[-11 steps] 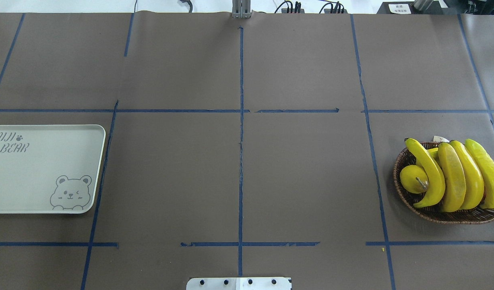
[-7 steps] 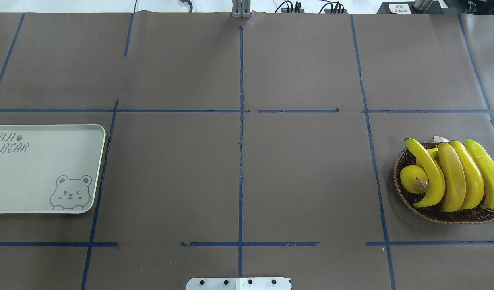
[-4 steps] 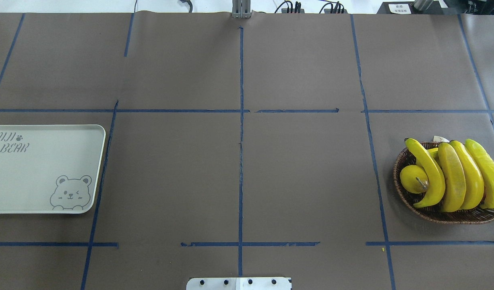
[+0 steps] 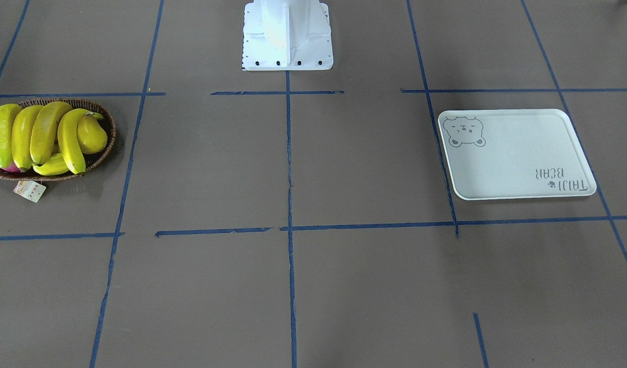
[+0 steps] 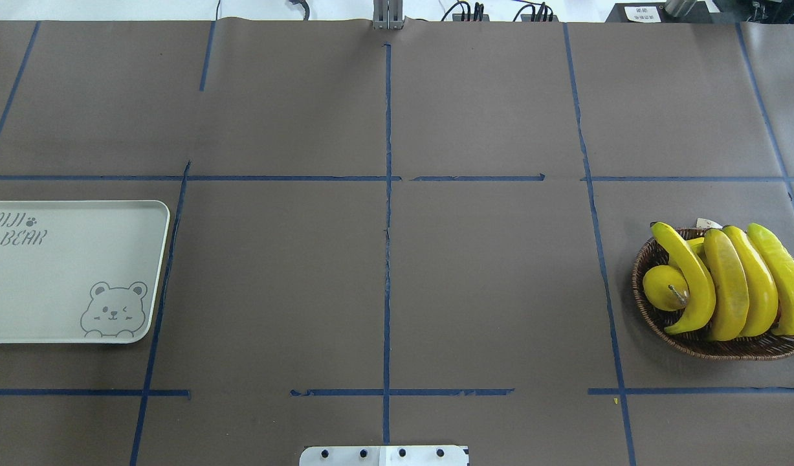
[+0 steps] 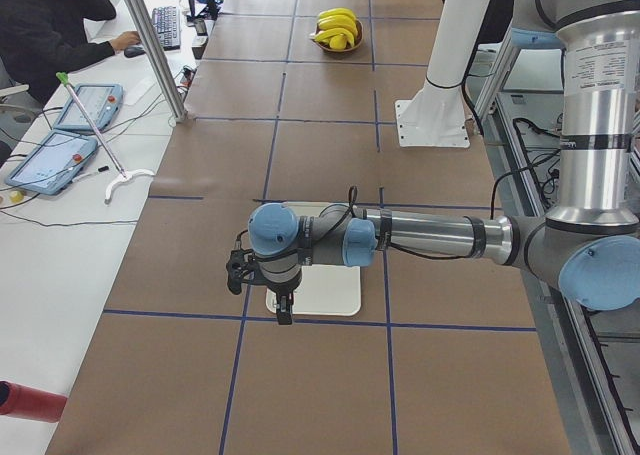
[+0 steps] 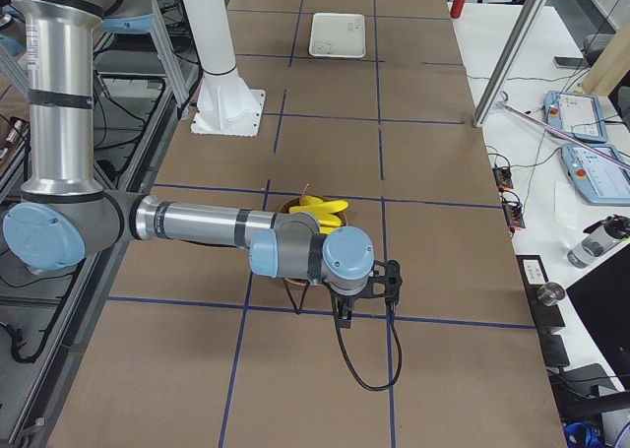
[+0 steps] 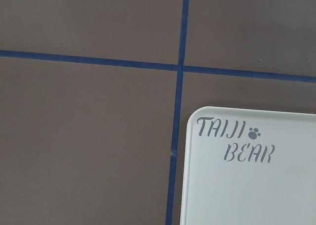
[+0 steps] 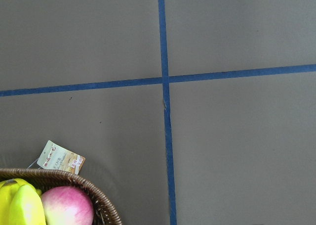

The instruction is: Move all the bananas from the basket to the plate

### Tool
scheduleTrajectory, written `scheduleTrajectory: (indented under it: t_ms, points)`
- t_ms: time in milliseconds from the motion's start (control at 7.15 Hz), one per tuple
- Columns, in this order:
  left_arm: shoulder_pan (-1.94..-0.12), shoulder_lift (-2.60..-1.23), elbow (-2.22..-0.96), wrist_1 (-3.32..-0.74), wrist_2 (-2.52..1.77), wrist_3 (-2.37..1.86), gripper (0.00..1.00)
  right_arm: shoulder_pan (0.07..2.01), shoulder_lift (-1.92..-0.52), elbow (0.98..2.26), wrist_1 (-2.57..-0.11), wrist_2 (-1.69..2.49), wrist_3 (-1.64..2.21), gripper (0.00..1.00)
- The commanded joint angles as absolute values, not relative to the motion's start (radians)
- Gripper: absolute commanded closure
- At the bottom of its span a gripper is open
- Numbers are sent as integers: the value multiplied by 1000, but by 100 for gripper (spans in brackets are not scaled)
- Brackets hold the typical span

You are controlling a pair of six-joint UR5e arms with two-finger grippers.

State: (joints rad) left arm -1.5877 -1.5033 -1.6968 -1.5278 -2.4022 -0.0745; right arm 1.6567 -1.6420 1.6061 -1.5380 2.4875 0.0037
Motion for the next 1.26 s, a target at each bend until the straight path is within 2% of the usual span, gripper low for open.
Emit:
scheduleTrajectory:
  t_ms: [0, 420, 699, 1119]
  points:
    - [-1588, -1505, -1698, -1528, -2402, -75, 0, 1657, -1638, 1614, -1537, 2490, 12, 0]
    - [-1588, -1508, -1719, -1529, -2402, -80, 0, 1651, -1623, 1632, -1542, 2493, 0, 0]
    - [-1588, -1509, -1721, -1529, -2408, -80, 0, 1651, -1559, 1614, -1549, 2484, 14, 0]
    - [-1588, -1516, -1707, -1526, -2414, -83, 0, 1623, -1566, 1647, -1536, 2508, 12, 0]
